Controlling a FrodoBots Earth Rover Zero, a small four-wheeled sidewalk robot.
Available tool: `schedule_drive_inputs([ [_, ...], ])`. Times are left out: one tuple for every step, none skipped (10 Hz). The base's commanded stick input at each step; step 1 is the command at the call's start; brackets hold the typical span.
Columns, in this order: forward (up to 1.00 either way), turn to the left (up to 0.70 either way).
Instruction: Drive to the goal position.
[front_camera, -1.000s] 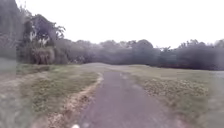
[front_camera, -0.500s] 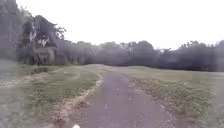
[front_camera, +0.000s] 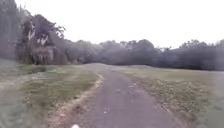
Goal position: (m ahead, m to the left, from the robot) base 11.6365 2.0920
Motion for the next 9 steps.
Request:
schedule_drive_inputs([
  [0.45,0.0],
  [0.45,0.0],
  [0.45,0.0],
  [0.45,0.0],
  [0.45,0.0],
  [0.45,0.0],
  [0.45,0.0],
  [0.45,0.0],
  [0.45,0.0],
])
